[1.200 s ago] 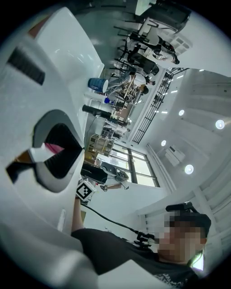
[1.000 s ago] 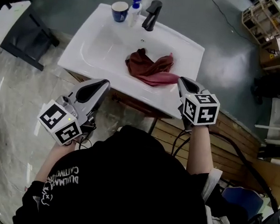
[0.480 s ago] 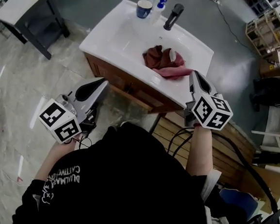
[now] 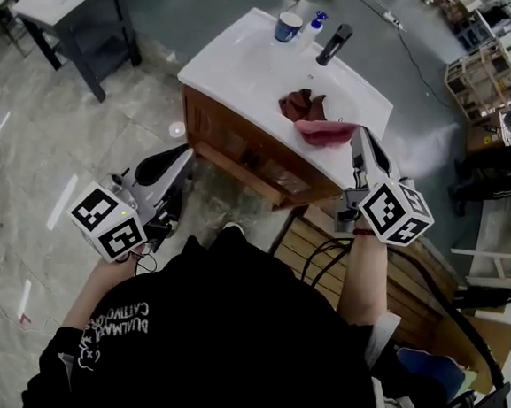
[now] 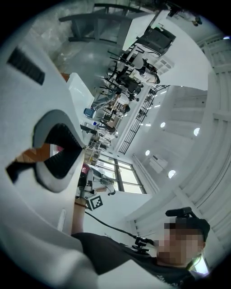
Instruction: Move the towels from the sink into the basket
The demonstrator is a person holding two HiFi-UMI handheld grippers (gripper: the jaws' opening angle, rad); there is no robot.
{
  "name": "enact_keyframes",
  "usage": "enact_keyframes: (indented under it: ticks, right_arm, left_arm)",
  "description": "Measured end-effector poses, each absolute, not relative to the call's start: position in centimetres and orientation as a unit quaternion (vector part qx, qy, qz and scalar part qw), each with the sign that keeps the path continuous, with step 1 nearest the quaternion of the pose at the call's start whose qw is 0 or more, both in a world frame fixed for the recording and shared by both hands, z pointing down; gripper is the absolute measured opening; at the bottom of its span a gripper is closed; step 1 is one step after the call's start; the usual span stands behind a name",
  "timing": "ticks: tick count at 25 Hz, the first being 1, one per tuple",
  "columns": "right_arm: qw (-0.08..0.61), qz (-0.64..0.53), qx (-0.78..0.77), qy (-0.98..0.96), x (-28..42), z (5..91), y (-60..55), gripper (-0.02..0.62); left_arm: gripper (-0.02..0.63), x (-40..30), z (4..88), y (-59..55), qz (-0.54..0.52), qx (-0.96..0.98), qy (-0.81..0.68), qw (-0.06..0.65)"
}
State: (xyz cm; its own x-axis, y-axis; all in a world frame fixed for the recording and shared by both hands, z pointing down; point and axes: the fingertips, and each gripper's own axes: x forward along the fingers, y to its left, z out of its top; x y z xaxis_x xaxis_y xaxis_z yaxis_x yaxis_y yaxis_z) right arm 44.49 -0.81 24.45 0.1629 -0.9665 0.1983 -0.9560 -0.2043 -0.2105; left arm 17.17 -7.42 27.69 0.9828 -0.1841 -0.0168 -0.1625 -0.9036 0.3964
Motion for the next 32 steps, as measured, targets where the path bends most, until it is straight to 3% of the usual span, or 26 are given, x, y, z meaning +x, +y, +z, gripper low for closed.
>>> enact_keyframes:
  ticks: [15, 32]
  right_arm:
    - [0.037, -0.08, -0.699, 0.71, 29.4, 19.3, -1.0, 0.018]
    - [-0.013, -0.107, -0.573, 0.813, 14.8, 22.9, -5.8, 0.019]
  left_arm:
    - [0.0, 7.2, 27.4, -5.3, -0.023, 0.979, -0.115, 0.166]
    - [0.0, -2.7, 29.8, -5.8, -0.04, 0.959, -0.206, 0.189]
